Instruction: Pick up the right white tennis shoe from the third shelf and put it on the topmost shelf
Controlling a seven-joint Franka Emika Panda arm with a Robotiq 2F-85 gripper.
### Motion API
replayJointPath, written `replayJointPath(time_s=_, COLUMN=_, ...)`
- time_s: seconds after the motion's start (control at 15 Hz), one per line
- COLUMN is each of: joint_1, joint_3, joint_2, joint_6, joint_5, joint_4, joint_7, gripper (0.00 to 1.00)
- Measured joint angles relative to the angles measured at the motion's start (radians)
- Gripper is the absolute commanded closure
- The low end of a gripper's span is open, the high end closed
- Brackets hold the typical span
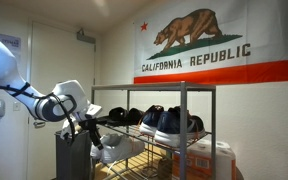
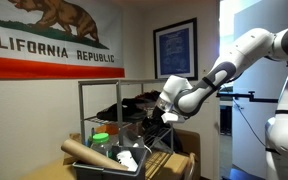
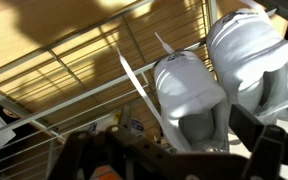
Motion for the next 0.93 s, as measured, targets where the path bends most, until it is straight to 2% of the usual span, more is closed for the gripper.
replayJointPath(time_s=0.47, joint_1=-0.127, joint_3=0.130, joint_2=0.020, joint_6=0.003, joint_5=-0.262, joint_4=-0.002, joint_7=0.275, gripper=0.00)
replayJointPath(time_s=0.93, joint_1=-0.181, joint_3=0.201, joint_2=0.044, joint_6=0.003, joint_5=-0.409, joint_4=0.004, joint_7=0.435, gripper=0.00)
